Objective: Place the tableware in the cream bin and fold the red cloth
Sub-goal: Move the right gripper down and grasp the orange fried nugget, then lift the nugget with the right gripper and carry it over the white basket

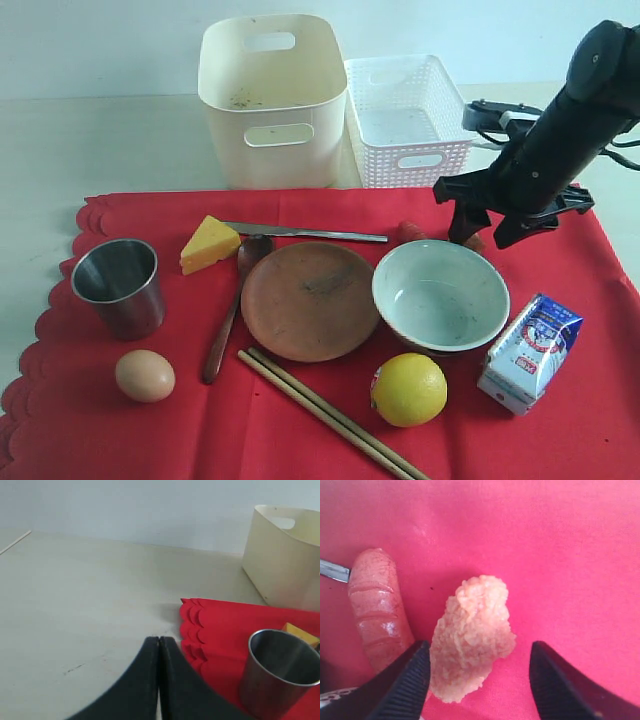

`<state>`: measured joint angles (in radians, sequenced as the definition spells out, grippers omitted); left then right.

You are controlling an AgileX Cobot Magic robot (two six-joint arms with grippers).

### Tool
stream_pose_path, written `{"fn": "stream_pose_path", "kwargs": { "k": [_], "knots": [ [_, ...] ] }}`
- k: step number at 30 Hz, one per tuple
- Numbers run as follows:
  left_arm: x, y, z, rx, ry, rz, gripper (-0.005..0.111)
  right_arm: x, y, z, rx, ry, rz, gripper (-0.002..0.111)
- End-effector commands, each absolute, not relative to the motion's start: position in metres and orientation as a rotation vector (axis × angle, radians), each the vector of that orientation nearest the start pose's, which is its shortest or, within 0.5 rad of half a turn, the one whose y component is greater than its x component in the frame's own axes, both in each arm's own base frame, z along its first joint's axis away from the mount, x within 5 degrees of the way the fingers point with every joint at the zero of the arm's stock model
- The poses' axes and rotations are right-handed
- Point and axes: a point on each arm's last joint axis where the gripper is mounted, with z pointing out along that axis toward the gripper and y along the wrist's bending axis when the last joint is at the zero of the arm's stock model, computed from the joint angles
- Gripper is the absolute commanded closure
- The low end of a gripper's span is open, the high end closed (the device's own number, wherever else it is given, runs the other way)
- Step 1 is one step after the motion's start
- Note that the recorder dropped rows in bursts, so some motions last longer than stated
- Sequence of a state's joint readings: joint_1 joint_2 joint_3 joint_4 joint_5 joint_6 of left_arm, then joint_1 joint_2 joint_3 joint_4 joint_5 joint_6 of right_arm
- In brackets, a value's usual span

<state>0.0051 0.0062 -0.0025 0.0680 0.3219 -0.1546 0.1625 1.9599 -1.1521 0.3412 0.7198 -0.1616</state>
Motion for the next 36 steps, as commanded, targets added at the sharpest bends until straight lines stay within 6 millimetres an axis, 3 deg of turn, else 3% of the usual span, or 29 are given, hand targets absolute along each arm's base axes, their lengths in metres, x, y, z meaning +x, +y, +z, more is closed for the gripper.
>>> {"fn": "stream_pose_path", "kwargs": {
  "k": [1, 10, 17, 20, 23, 36],
  "knots": [
    [0.054, 0.002, 0.184, -0.096, 1.799, -0.048, 0.106, 0.356, 0.079, 0.128, -0.119, 2.998, 0.365, 0.050],
    [0.054, 0.002, 0.184, -0.096, 1.799, -0.048, 0.106, 0.361, 0.080, 0.118, -0.109, 3.023, 0.367, 0.054],
    [0.054, 0.002, 0.184, -0.096, 1.799, -0.048, 0.106, 0.361, 0.080, 0.118, -0.112, 3.026, 0.366, 0.091],
    [0.054, 0.002, 0.184, -0.096, 1.799, -0.048, 0.106, 0.360, 0.080, 0.123, -0.114, 3.019, 0.368, 0.102],
    [0.054, 0.002, 0.184, -0.096, 1.799, -0.048, 0.106, 0.360, 0.080, 0.134, -0.120, 2.989, 0.369, 0.108],
    [0.054, 0.002, 0.184, -0.096, 1.799, -0.048, 0.106, 0.355, 0.079, 0.192, -0.137, 2.819, 0.376, 0.108]
  ]
}}
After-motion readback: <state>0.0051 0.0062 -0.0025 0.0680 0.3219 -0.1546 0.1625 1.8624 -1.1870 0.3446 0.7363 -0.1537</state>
